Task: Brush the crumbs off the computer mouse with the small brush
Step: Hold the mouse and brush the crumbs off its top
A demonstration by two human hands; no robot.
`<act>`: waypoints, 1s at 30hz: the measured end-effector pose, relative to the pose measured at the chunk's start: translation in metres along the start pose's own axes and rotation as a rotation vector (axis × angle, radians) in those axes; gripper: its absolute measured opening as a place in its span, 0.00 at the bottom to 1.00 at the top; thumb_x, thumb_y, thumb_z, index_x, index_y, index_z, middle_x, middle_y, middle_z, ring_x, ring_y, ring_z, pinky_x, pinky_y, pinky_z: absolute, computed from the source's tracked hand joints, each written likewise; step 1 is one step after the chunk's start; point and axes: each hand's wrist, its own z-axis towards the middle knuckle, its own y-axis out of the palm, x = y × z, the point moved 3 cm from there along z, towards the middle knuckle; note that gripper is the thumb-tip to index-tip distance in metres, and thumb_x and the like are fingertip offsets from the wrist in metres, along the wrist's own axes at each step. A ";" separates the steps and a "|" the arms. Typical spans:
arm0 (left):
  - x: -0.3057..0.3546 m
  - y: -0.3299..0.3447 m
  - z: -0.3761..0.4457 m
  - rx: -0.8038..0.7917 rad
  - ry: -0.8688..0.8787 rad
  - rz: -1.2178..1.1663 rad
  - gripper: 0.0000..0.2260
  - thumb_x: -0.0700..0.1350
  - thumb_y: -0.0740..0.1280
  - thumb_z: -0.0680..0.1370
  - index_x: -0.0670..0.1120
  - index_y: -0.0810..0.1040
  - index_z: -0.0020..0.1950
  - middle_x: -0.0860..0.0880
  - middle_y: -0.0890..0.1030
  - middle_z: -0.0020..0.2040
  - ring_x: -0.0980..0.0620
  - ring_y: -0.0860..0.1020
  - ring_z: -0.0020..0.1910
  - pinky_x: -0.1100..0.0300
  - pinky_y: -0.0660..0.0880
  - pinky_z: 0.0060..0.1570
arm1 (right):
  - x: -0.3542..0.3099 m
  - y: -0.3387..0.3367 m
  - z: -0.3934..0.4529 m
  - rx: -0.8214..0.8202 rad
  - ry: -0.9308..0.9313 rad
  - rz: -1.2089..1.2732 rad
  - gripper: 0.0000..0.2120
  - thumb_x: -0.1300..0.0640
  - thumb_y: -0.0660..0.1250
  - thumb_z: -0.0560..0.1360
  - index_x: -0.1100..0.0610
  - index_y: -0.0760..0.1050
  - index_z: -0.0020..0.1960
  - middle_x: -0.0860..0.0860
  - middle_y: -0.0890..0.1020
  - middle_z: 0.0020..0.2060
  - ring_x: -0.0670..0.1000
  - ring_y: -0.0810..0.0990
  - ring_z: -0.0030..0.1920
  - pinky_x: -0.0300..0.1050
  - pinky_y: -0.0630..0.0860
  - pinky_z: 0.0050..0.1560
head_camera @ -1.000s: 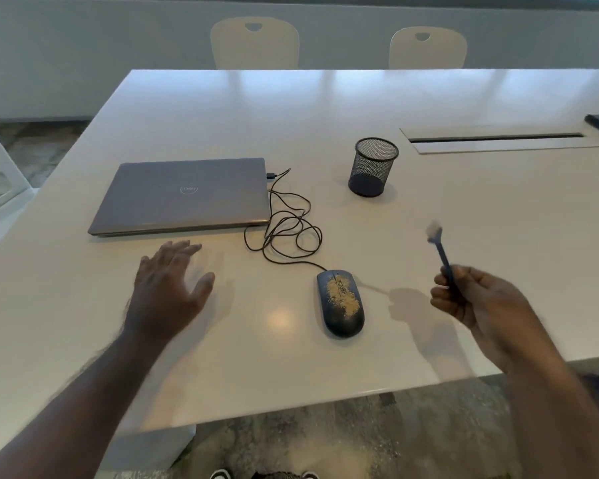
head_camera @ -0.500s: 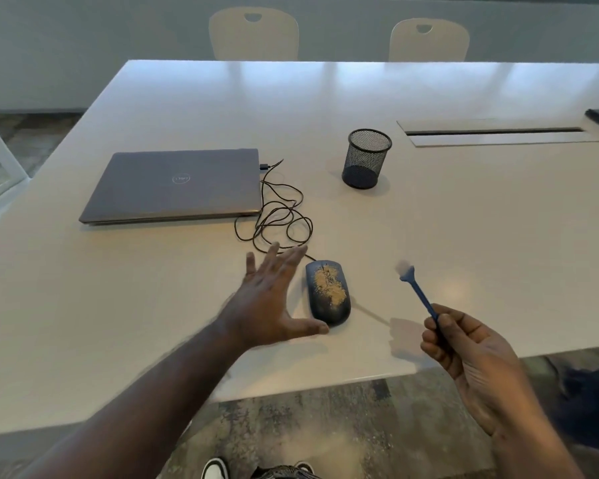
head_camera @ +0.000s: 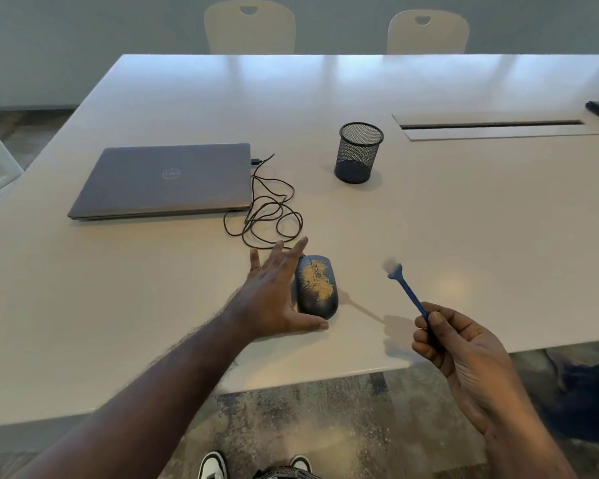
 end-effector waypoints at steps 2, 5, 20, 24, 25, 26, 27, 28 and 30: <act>0.001 0.000 0.000 0.016 0.002 -0.015 0.59 0.67 0.75 0.63 0.55 0.39 0.79 0.49 0.49 0.81 0.59 0.36 0.75 0.47 0.29 0.73 | 0.000 0.000 -0.001 -0.006 0.010 0.013 0.24 0.51 0.77 0.54 0.61 0.83 0.47 0.55 0.83 0.36 0.48 0.81 0.32 0.38 0.81 0.34; 0.003 -0.001 -0.002 0.043 0.007 -0.040 0.59 0.67 0.76 0.63 0.54 0.41 0.79 0.48 0.51 0.81 0.60 0.37 0.74 0.48 0.29 0.74 | 0.000 0.001 -0.002 -0.014 0.017 0.013 0.22 0.52 0.77 0.54 0.60 0.84 0.45 0.55 0.83 0.36 0.48 0.81 0.32 0.38 0.81 0.34; 0.017 0.008 -0.059 0.074 0.155 -0.070 0.59 0.74 0.71 0.60 0.59 0.38 0.78 0.51 0.54 0.80 0.57 0.42 0.78 0.50 0.30 0.74 | 0.001 0.022 -0.056 0.139 -0.200 -0.049 0.25 0.50 0.77 0.58 0.63 0.81 0.50 0.57 0.85 0.41 0.52 0.84 0.37 0.41 0.82 0.38; 0.016 0.008 -0.079 0.081 0.192 -0.062 0.59 0.74 0.71 0.61 0.58 0.38 0.78 0.49 0.55 0.80 0.55 0.43 0.79 0.47 0.32 0.75 | 0.009 0.040 -0.082 0.197 -0.272 -0.101 0.13 0.53 0.73 0.65 0.58 0.83 0.47 0.57 0.86 0.41 0.55 0.85 0.40 0.42 0.82 0.39; 0.015 0.007 -0.084 0.079 0.196 -0.063 0.59 0.74 0.70 0.61 0.58 0.37 0.78 0.49 0.55 0.80 0.54 0.44 0.79 0.46 0.32 0.75 | 0.012 0.042 -0.088 0.221 -0.291 -0.118 0.11 0.55 0.72 0.68 0.58 0.82 0.48 0.56 0.86 0.40 0.55 0.85 0.40 0.42 0.82 0.39; 0.014 0.007 -0.089 0.074 0.201 -0.062 0.59 0.74 0.70 0.61 0.58 0.37 0.78 0.49 0.55 0.80 0.54 0.44 0.79 0.46 0.32 0.75 | 0.016 0.044 -0.093 0.247 -0.305 -0.138 0.10 0.56 0.71 0.70 0.58 0.81 0.49 0.55 0.86 0.40 0.55 0.85 0.40 0.43 0.82 0.41; 0.014 0.006 -0.093 0.069 0.208 -0.061 0.59 0.75 0.70 0.61 0.58 0.37 0.78 0.49 0.55 0.80 0.54 0.44 0.79 0.46 0.32 0.75 | 0.019 0.046 -0.099 0.275 -0.317 -0.159 0.09 0.57 0.70 0.73 0.58 0.81 0.51 0.55 0.86 0.40 0.55 0.85 0.41 0.44 0.82 0.42; 0.014 0.006 -0.098 0.066 0.215 -0.056 0.59 0.75 0.69 0.61 0.58 0.36 0.78 0.49 0.55 0.80 0.53 0.44 0.79 0.46 0.32 0.75 | 0.022 0.048 -0.104 0.300 -0.324 -0.176 0.08 0.58 0.69 0.75 0.58 0.80 0.52 0.55 0.86 0.39 0.54 0.85 0.41 0.45 0.83 0.44; 0.015 0.005 -0.107 0.061 0.230 -0.040 0.59 0.75 0.69 0.61 0.58 0.36 0.78 0.49 0.55 0.80 0.54 0.43 0.79 0.46 0.32 0.75 | 0.029 0.051 -0.116 0.353 -0.339 -0.196 0.07 0.58 0.68 0.77 0.57 0.80 0.53 0.55 0.86 0.39 0.54 0.85 0.42 0.48 0.83 0.47</act>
